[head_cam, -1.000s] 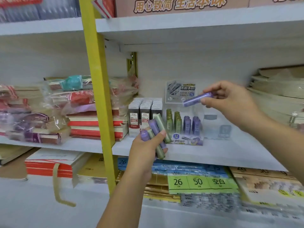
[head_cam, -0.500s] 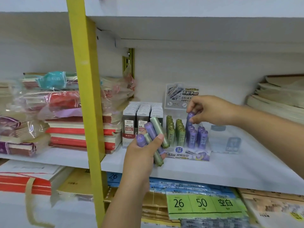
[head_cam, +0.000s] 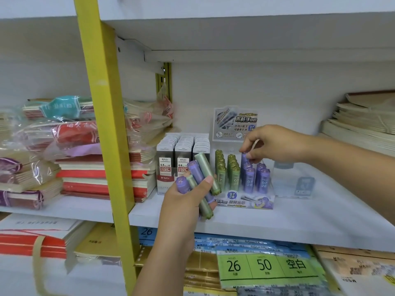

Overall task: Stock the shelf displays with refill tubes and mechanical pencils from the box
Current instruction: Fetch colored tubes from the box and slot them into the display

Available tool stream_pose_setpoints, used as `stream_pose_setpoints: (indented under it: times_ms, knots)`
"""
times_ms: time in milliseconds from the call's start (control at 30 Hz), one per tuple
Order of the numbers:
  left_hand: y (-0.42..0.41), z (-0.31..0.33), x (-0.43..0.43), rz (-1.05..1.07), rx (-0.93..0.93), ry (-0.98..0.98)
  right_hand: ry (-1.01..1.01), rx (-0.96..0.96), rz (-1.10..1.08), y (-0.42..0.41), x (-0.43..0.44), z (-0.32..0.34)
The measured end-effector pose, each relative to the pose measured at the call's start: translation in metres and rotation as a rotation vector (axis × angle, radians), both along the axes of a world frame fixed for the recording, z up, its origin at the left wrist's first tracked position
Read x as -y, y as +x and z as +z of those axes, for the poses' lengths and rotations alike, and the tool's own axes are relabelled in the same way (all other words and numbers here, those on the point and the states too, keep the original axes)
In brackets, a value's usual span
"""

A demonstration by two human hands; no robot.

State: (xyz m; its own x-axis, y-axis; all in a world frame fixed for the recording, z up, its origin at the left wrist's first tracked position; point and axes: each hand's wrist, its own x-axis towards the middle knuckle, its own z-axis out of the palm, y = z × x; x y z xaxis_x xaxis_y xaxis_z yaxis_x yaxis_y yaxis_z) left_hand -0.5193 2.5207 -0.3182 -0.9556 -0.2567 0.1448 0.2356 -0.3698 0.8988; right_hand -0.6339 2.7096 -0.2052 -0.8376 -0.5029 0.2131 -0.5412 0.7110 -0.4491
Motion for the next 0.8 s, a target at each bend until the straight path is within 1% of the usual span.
stream_pose_setpoints:
  times_ms: [167,233,267,300,333,367,400,500,633,800]
  knots:
    - [0.001,0.001,-0.001,-0.006,0.005,0.004,0.224,-0.033,-0.017,0.005,0.004,-0.002]
    - [0.001,0.001,-0.001,-0.013,0.01,0.003,0.243,-0.131,-0.028,0.016,0.004,-0.002]
    - [0.001,0.001,-0.001,-0.02,0.01,-0.001,0.184,-0.212,-0.022,0.024,0.005,-0.003]
    - [0.001,0.002,-0.001,-0.031,0.007,-0.008,0.068,-0.274,-0.003,0.034,0.008,-0.005]
    - [0.002,0.002,-0.002,-0.044,0.001,-0.017,-0.071,-0.286,0.034,0.047,0.012,-0.008]
    - [0.002,0.002,-0.002,-0.057,-0.007,-0.029,-0.181,-0.255,0.084,0.059,0.016,-0.01]
    - [0.002,0.002,-0.003,-0.066,-0.014,-0.044,-0.238,-0.204,0.13,0.07,0.021,-0.012]
    - [0.005,0.003,-0.005,-0.083,-0.03,-0.085,-0.289,-0.088,0.14,0.084,0.031,-0.02]
    - [0.009,0.004,-0.006,-0.099,-0.046,-0.14,-0.445,0.068,0.11,0.085,0.034,-0.026]
    - [0.014,0.007,-0.002,-0.092,-0.039,-0.088,-0.595,0.129,0.139,0.086,0.028,-0.029]
